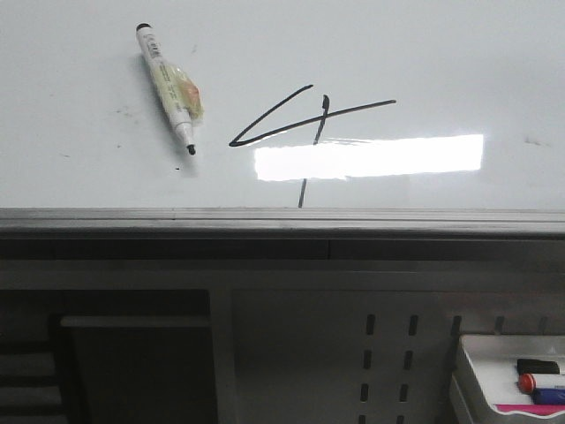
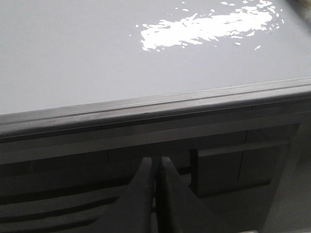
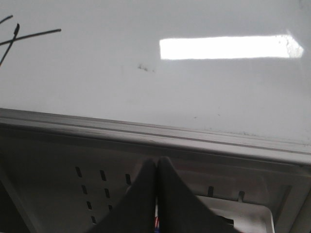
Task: Write number 4 on whiteboard
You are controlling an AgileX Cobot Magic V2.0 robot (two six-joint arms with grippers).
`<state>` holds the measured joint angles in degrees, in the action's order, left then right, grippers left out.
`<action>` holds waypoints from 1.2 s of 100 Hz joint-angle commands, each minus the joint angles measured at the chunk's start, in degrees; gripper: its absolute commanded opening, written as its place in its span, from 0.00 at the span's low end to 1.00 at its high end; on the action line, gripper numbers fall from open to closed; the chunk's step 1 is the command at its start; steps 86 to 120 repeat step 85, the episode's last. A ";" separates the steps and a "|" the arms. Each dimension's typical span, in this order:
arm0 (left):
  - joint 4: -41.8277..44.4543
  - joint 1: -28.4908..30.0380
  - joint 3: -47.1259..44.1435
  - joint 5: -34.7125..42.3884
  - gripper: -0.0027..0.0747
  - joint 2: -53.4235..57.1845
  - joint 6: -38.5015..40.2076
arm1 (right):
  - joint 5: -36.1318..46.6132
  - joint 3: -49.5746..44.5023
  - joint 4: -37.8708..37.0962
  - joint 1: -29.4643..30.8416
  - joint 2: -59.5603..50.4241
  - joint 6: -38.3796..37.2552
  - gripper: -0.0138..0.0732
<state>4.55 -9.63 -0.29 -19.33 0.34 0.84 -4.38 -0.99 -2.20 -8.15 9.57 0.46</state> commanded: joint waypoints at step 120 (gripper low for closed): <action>-0.50 0.14 -1.92 3.05 0.01 1.40 0.58 | -13.78 -1.00 -1.70 1.20 -10.97 0.68 0.11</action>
